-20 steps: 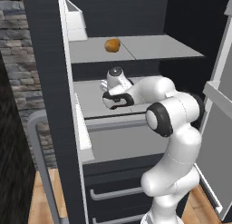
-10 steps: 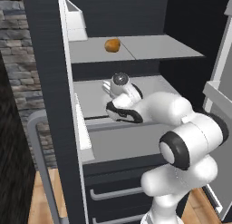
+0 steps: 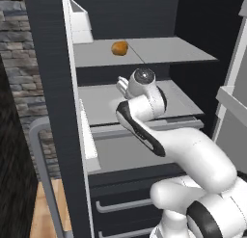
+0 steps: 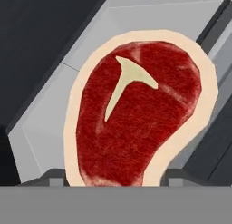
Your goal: Retrieve the steak from the fridge and place it on the cutting board.
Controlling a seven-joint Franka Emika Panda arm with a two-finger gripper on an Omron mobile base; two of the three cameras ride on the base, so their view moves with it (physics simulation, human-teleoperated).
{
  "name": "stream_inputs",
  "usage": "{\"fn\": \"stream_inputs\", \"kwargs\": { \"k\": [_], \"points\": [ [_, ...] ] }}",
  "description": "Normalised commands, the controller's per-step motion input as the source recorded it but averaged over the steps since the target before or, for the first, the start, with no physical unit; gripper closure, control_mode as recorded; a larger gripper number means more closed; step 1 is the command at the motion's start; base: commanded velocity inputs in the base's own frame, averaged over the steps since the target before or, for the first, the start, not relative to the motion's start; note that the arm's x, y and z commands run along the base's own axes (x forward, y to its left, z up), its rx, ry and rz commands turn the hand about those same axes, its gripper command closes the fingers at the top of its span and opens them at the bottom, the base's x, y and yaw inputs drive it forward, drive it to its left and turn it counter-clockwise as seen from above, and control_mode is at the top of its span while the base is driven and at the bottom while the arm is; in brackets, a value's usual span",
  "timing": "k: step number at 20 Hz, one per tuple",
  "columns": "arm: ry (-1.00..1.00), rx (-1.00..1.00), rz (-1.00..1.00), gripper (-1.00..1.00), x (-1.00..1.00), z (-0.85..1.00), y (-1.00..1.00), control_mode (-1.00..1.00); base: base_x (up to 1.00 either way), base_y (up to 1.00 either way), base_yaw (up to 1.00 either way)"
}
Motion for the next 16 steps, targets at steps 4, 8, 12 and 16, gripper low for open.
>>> {"fn": "stream_inputs", "kwargs": {
  "k": [4, 8, 12, 16],
  "points": [
    [0.18, 0.07, -0.02, 1.0, -1.0, 1.0, -0.16, -1.0, 0.0, 0.0, 0.0],
    [0.22, 0.1, 0.0, 1.0, -1.0, 0.96, -0.43, -1.0, 0.0, 0.0, 0.0],
    [0.05, 0.01, 0.0, 1.0, -0.96, 0.4, -0.31, -1.0, 0.0, 0.0, 0.0],
    [-0.02, 0.0, 0.0, 1.0, -0.05, 0.0, 0.0, -1.0, 0.0, 0.0, 0.0]
  ]
}}
